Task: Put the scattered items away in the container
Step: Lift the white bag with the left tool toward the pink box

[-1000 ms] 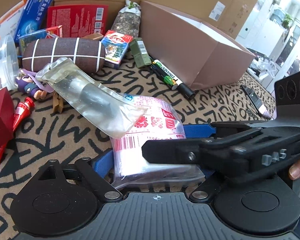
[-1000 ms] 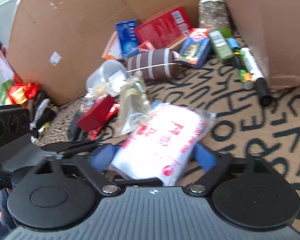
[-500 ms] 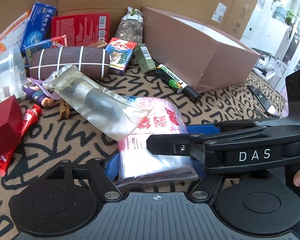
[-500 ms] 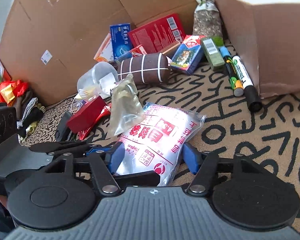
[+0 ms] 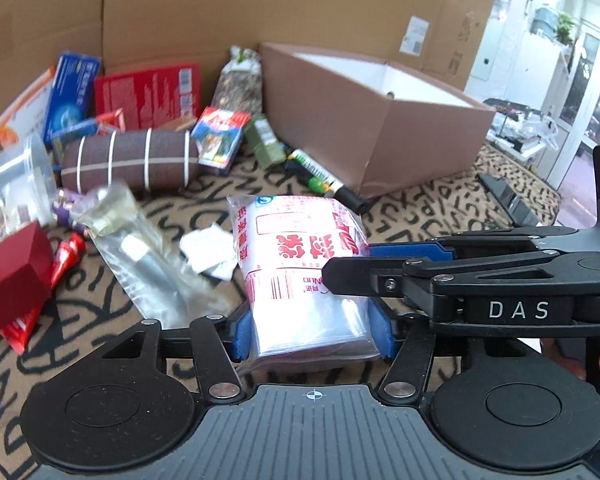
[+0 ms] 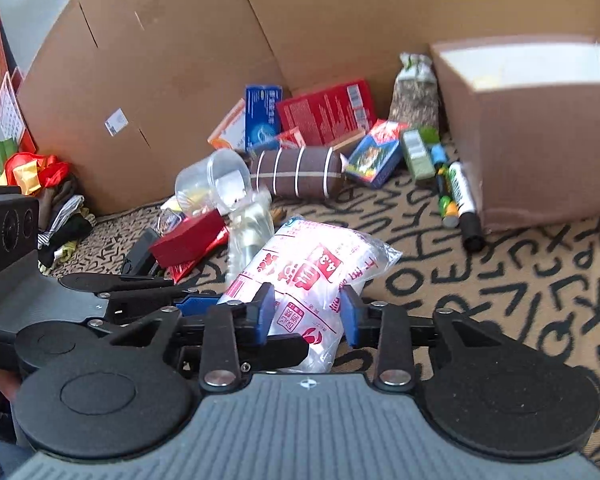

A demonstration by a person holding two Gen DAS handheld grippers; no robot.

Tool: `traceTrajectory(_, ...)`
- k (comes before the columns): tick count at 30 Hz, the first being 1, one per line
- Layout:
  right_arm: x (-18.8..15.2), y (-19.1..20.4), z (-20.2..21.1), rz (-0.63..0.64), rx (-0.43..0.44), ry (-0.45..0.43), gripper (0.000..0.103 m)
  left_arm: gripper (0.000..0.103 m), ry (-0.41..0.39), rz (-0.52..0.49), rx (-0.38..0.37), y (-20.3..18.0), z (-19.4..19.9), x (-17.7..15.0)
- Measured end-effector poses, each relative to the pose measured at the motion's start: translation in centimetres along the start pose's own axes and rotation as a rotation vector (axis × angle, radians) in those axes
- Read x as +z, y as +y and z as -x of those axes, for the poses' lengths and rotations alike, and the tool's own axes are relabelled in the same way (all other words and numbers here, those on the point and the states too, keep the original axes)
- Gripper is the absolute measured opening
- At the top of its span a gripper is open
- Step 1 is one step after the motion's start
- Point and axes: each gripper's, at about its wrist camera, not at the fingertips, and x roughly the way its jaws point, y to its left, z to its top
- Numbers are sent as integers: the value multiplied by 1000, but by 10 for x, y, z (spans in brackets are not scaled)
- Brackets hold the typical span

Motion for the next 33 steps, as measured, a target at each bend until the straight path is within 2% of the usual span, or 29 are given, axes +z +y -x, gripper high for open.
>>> traceTrajectory(2,1,-3,1,-11,-1,-1,36,58,3,-6,0,-1,-1,2)
traceTrajectory(4,0,-11,-5,-77,8,32,39,59,44,17,-4,3,-9,1)
traceTrajectory(7,-5,-25,-16,-203,36,80,54,63,72,73,-31,13,-15,-2)
traceTrajectory(9,-5,-25,-20,-213,51,90,71,67,76,77,-39,15,-16,-2)
traceTrajectory(12,-3,-22,-29,-203,45,114,77,74,83,66,-47,16,-20,-3)
traceTrajectory(16,-1,-21,-42,-191,27,103,77,72,64,55,-34,17,-25,-2)
traceTrajectory(19,0,-15,-44,-130,2,90,72,68,63,59,-23,18,-27,2)
traceTrajectory(24,2,-9,-33,-109,-5,53,65,60,29,25,0,11,-17,4)
traceTrajectory(33,28,-2,0,-46,-28,-74,58,58,-71,-66,19,-10,2,37)
